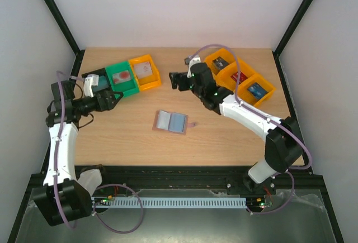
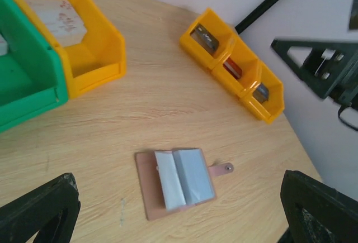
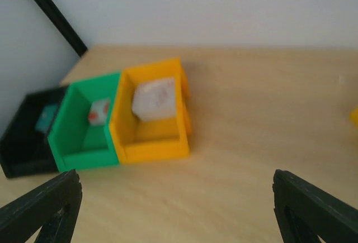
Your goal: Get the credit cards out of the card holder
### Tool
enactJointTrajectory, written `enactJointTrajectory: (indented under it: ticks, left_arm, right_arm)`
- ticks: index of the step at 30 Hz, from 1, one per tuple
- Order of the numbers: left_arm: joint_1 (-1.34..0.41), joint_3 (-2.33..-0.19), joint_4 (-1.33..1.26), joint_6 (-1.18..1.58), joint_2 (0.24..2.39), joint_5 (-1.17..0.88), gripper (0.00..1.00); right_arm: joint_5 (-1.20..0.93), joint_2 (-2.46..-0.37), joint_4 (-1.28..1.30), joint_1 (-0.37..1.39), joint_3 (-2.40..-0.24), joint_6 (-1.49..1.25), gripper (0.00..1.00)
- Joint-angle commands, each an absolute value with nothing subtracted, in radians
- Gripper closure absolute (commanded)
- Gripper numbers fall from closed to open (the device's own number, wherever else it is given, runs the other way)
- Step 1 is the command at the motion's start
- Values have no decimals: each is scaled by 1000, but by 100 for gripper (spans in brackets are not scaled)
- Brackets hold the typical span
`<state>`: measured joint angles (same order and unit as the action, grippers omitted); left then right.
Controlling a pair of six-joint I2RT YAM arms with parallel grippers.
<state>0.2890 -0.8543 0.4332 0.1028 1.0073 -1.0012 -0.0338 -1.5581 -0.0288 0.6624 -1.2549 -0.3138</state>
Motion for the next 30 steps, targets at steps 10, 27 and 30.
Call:
enactJointTrajectory:
  ticks: [10,27,30]
  left_arm:
    - [39,-964,632,-67,1211,-720,1]
    - [-235,-781,247,164,1667,-817,1]
    - [-288,-793,223,187,1716,-827,1]
  right_arm:
    - [-83,-1511,-37,744,-829,-542,30]
    - [-171,-1699,40,744,-841,-533,56]
    - [-236,-1747,33,744,-868,-522,62]
